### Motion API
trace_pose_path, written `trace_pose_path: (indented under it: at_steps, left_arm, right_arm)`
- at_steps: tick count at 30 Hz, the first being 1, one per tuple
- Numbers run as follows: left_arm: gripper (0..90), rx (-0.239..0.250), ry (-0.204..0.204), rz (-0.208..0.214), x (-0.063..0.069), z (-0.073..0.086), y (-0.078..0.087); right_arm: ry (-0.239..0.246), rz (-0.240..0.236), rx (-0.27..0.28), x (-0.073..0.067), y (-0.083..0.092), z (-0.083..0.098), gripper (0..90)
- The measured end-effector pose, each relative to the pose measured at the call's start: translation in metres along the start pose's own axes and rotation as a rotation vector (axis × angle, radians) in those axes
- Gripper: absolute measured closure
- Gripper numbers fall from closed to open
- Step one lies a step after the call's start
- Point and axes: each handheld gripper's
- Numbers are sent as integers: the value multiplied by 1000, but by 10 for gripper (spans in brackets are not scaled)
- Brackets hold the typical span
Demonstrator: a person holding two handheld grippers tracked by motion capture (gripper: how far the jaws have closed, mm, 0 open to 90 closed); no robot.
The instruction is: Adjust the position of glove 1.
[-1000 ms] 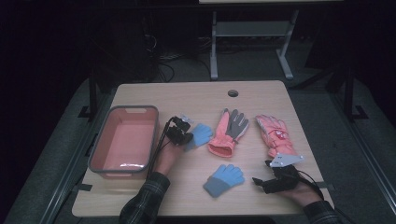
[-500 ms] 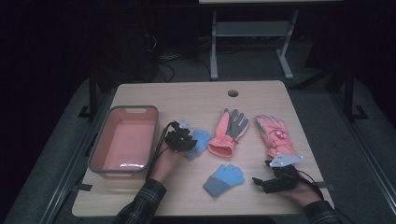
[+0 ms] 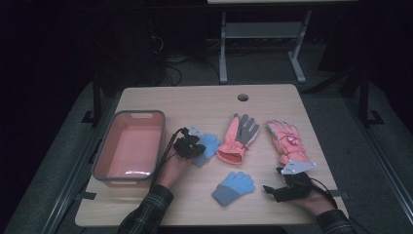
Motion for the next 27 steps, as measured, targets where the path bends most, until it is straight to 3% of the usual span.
trace_pose_path:
  at_steps: [4,10,20,21,23,27]
  left_arm:
    - [880,22,38,14,-4,1,3]
    - [883,8,58,38,-3,4,12]
    - [883,-33,59,45,23,24,35]
    - [883,-30,78,69,27,29,38]
    - [882,-46,64,75,35,35,42]
    - [882,-42,70,126,45,40,44]
  right_arm:
    - [-4,0,-1,0,0,0,138]
    - [-3,0,-1,0,0,0,138]
    - [1,0,0,0,0,0,138]
    - [0,1,0,0,0,0,138]
    - [-1,2,0,0,0,0,138]
    - [-3,3,0,0,0,0,137]
Point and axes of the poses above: each handheld gripper's, and its own axes: y roughly backward along the jaws, z roughly out of its underside, x roughly to its right, and after that the axes turned 9 degrees about y, right-handed
